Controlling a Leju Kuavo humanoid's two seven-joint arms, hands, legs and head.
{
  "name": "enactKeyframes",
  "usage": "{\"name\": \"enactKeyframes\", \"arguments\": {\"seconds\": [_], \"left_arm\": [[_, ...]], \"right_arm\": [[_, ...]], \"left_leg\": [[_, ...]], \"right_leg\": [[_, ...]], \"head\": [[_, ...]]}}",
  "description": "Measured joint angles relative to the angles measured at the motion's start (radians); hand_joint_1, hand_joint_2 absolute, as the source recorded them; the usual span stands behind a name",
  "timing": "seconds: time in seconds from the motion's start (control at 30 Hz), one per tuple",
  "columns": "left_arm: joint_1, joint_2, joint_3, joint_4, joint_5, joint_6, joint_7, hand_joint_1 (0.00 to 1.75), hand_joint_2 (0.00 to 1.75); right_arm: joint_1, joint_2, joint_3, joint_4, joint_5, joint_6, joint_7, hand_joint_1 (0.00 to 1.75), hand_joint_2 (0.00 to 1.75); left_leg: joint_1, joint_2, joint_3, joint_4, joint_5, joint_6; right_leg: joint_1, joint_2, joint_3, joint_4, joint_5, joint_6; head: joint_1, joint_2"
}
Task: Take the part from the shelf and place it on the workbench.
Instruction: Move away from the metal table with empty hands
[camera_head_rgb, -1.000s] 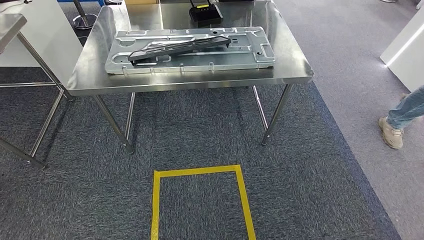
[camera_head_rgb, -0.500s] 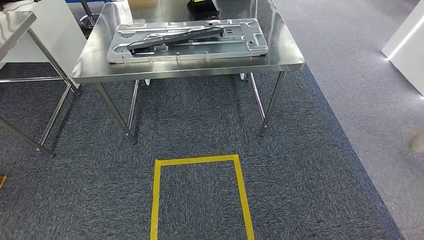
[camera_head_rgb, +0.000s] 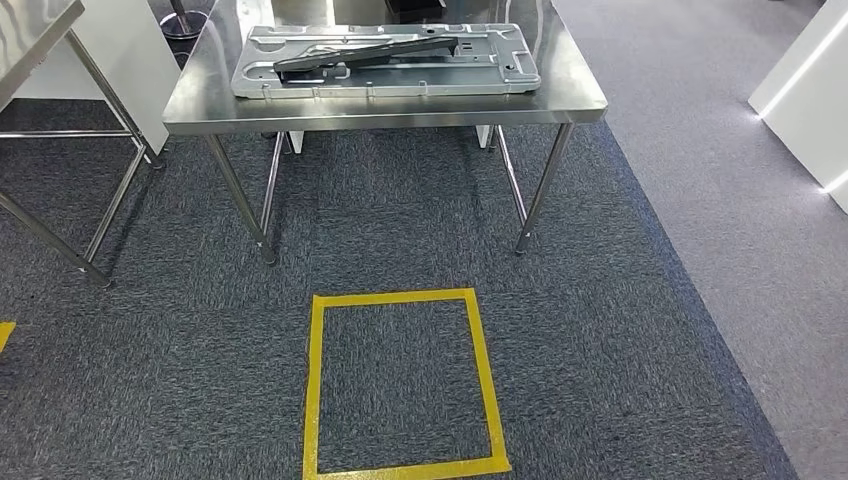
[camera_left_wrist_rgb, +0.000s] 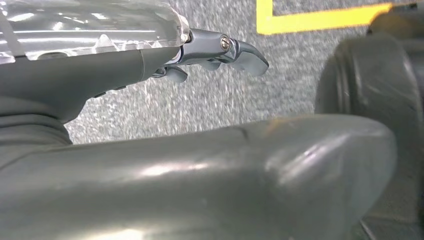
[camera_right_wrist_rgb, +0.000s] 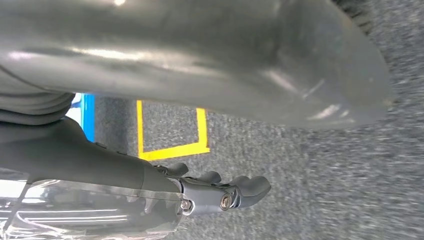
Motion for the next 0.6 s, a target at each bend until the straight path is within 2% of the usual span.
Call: {"name": "enactKeyframes", "arguments": {"seconds": [0.03,0.1,0.13,0.17,0.23,0.27,0.3,0.37,0.4,0.43,0.47,0.5,0.53,0.57,0.6], "left_arm": [[0.0,-0.001,0.0,0.0,0.0,-0.001,-0.001,0.0,0.0],[-0.001,-0.003,-0.001,0.0,0.0,-0.002,-0.004,0.0,0.0],[-0.002,-0.004,-0.001,0.0,0.0,-0.002,-0.005,0.0,0.0],[-0.003,-0.005,-0.002,0.0,0.0,-0.003,-0.006,0.0,0.0],[-0.001,-0.004,-0.003,0.0,0.0,-0.004,-0.008,0.0,0.0],[0.001,-0.004,-0.003,0.0,0.0,-0.004,-0.008,0.0,0.0],[0.002,-0.004,-0.004,0.0,-0.001,-0.005,-0.009,0.0,0.0],[0.003,-0.005,-0.004,0.0,-0.002,-0.005,-0.01,0.0,0.0],[0.003,-0.005,-0.004,0.0,-0.002,-0.005,-0.01,0.0,0.0],[0.003,-0.005,-0.004,0.0,-0.002,-0.005,-0.01,0.0,0.0],[0.003,-0.005,-0.004,0.0,-0.002,-0.005,-0.009,0.0,0.0],[0.003,-0.005,-0.004,0.0,-0.002,-0.004,-0.007,0.0,0.0],[0.003,-0.005,-0.004,0.0,-0.002,-0.003,-0.004,0.0,0.0],[0.003,-0.005,-0.004,0.0,-0.002,-0.002,0.0,0.0,0.0],[0.002,-0.005,-0.004,0.0,-0.002,0.0,0.003,0.0,0.0]], "right_arm": [[-0.001,0.0,0.0,0.0,0.0,0.0,-0.002,0.0,0.0],[-0.003,-0.001,0.0,0.0,0.001,-0.002,-0.005,0.0,0.0],[-0.004,-0.001,0.0,0.0,0.001,-0.002,-0.006,0.0,0.0],[-0.005,-0.001,0.0,0.0,0.001,-0.002,-0.007,0.0,0.0],[-0.004,-0.001,0.0,0.0,0.001,-0.003,-0.007,0.0,0.0],[-0.003,0.0,0.0,0.001,0.001,-0.003,-0.007,0.0,0.0],[-0.003,0.0,0.0,0.001,0.001,-0.003,-0.007,0.0,0.0],[-0.002,0.0,0.0,0.001,0.001,-0.004,-0.008,0.0,0.0],[-0.002,0.0,0.0,0.002,0.001,-0.005,-0.008,0.0,0.0],[-0.001,0.0,0.0,0.002,0.001,-0.006,-0.01,0.0,0.0],[-0.001,0.0,0.0,0.002,0.002,-0.009,-0.012,0.0,0.0],[0.0,0.0,0.0,0.002,0.004,-0.011,-0.014,0.0,0.0],[0.0,0.0,0.0,0.002,0.006,-0.013,-0.017,0.0,0.0],[0.0,0.0,0.0,0.002,0.009,-0.014,-0.019,0.0,0.0],[0.0,0.001,0.0,0.002,0.011,-0.014,-0.02,0.0,0.0]], "left_leg": [[0.0,0.0,-0.013,0.006,0.007,-0.003],[-0.002,-0.001,-0.033,0.017,0.021,-0.011],[-0.003,0.0,-0.039,0.02,0.029,-0.016],[-0.004,0.0,-0.042,0.02,0.037,-0.022],[-0.003,0.0,-0.05,0.022,0.043,-0.033],[-0.001,-0.002,-0.058,0.038,0.022,-0.038],[0.0,-0.003,-0.071,0.074,-0.018,-0.043],[0.006,-0.004,-0.103,0.196,-0.123,-0.052],[0.008,-0.004,-0.114,0.258,-0.153,-0.056],[0.01,-0.004,-0.115,0.3,-0.156,-0.059],[0.011,-0.004,-0.102,0.312,-0.136,-0.061],[0.012,-0.004,-0.072,0.287,-0.103,-0.061],[0.013,-0.004,-0.026,0.23,-0.075,-0.059],[0.012,-0.003,0.029,0.154,-0.065,-0.056],[0.01,-0.003,0.078,0.079,-0.07,-0.051]], "right_leg": [[0.0,0.001,0.054,-0.068,0.023,-0.004],[0.005,0.004,0.158,-0.221,0.029,-0.015],[0.008,0.006,0.187,-0.27,0.021,-0.021],[0.011,0.006,0.196,-0.292,0.017,-0.027],[0.008,0.003,0.183,-0.297,0.033,-0.04],[0.006,0.0,0.173,-0.298,0.044,-0.048],[0.004,-0.002,0.161,-0.3,0.057,-0.055],[0.006,-0.005,0.133,-0.298,0.078,-0.062],[0.006,-0.005,0.118,-0.296,0.088,-0.062],[0.007,-0.005,0.101,-0.293,0.097,-0.061],[0.007,-0.005,0.085,-0.288,0.104,-0.059],[0.007,-0.005,0.069,-0.282,0.11,-0.056],[0.007,-0.005,0.055,-0.275,0.116,-0.053],[0.008,-0.005,0.044,-0.267,0.121,-0.05],[0.009,-0.006,0.036,-0.26,0.125,-0.045]], "head": [[0.0,0.0],[0.0,0.0],[0.0,0.0],[0.0,0.0],[0.0,0.0],[0.0,0.0],[0.0,0.0],[0.0,0.0],[0.0,0.0],[0.0,0.0],[0.0,0.0],[0.0,0.0],[0.0,0.0],[0.0,0.0],[0.0,0.0]]}}
